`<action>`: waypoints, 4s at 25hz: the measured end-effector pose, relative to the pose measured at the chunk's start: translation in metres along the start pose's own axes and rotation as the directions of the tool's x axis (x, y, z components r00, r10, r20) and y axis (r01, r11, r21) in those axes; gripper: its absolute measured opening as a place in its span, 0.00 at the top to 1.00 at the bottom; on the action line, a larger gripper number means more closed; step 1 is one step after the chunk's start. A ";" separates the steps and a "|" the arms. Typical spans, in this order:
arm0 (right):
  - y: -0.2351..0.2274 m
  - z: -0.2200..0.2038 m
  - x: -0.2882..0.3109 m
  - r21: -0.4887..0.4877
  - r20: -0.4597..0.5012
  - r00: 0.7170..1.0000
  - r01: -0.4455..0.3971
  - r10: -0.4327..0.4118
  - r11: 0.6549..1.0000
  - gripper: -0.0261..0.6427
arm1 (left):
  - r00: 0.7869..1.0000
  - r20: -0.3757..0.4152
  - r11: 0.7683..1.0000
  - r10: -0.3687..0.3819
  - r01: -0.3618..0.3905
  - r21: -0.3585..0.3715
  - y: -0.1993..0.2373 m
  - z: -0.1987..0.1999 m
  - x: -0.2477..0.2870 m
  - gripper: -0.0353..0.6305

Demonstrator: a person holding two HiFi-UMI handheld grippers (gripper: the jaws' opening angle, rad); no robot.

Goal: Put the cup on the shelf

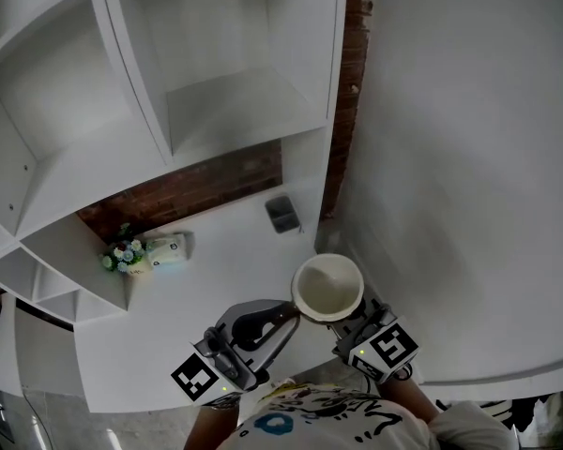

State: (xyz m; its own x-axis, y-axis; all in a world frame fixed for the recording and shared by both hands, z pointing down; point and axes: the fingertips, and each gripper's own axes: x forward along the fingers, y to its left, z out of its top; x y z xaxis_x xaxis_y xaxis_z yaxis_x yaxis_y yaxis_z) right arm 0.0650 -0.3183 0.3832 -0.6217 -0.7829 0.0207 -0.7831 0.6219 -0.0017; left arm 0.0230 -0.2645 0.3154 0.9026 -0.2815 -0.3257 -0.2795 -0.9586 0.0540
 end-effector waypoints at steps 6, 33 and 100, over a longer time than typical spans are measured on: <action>0.003 0.008 0.020 -0.002 0.013 1.000 -0.006 0.006 1.000 0.92 | 1.000 0.008 1.000 0.028 -0.028 0.007 0.019 0.006 -0.009 0.86; -0.047 0.069 0.053 -0.158 0.072 0.988 -0.124 0.136 0.980 0.92 | 0.967 0.152 0.970 0.207 -0.223 0.097 0.079 0.051 0.042 0.86; -0.111 0.109 0.079 -0.235 0.083 0.980 -0.155 0.178 0.960 0.92 | 0.745 0.130 0.689 0.655 -0.659 0.303 0.231 0.102 0.140 0.86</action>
State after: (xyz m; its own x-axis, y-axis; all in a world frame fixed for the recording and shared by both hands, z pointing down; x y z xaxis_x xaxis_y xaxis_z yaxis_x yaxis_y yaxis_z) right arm 0.1020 -0.4510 0.2760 -0.7503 -0.6582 -0.0626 -0.6526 0.7220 0.2299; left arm 0.0516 -0.5215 0.1855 0.4465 -0.8318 -0.3297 -0.8862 -0.4621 -0.0340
